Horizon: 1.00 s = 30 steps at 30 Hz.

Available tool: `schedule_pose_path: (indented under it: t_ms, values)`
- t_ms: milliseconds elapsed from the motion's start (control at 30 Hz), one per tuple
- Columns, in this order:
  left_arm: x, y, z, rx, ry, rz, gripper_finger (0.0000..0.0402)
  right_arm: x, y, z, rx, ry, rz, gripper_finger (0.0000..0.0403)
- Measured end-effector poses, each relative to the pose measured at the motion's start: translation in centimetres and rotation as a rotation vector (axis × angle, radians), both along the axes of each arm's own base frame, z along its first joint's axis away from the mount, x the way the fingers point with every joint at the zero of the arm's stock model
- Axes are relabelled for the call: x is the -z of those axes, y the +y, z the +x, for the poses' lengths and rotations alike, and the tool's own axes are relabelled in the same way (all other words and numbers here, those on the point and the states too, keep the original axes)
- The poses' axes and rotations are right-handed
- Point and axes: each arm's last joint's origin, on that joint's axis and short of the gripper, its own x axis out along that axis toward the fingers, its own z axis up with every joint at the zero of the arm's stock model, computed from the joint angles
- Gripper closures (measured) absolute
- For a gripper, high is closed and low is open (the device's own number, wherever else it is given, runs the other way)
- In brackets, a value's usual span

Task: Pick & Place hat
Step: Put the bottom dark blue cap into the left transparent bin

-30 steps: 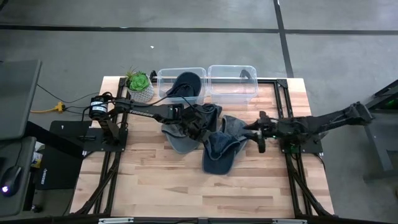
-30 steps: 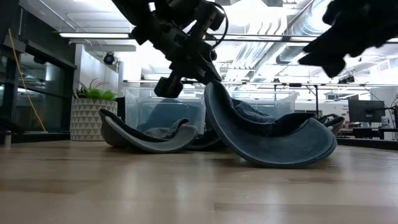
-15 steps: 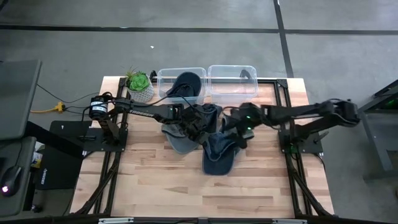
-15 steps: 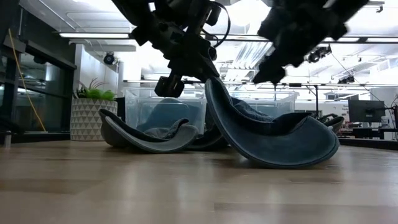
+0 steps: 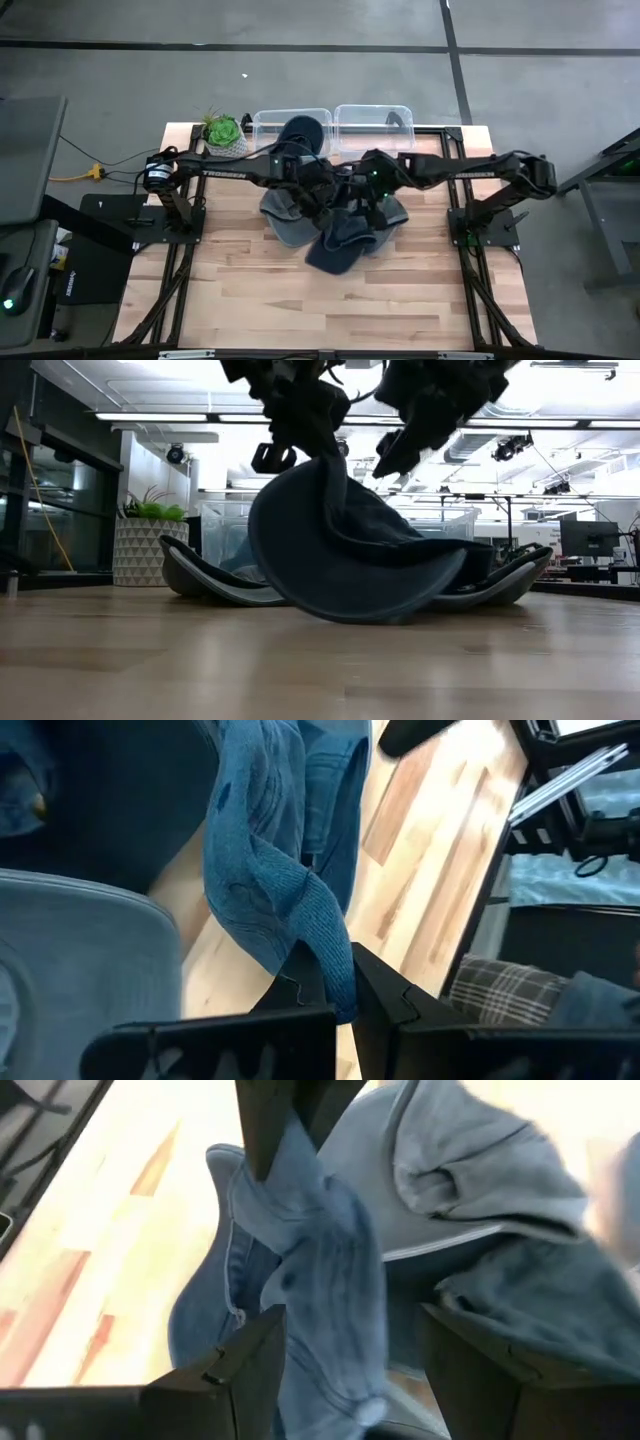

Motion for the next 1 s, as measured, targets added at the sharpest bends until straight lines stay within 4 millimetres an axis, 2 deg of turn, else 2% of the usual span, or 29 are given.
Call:
schedule_pose_path:
  t_ms: [200,567,1000]
  values:
    - [-0.6,0.1,0.0,0.003,-0.010,0.028,0.0401,-1.9,-0.3,-0.2,-0.020,0.029,-0.026,0.0186]
    - [-0.6,0.0,0.0,0.025,-0.014,0.041,0.0401,-2.0,-0.3,0.0,-0.026,0.012,-0.034,0.0185]
    - [-0.5,0.0,-0.2,0.047,0.004,0.036,0.0401,1.0,-0.7,2.7,-0.098,0.008,-0.026,0.0185]
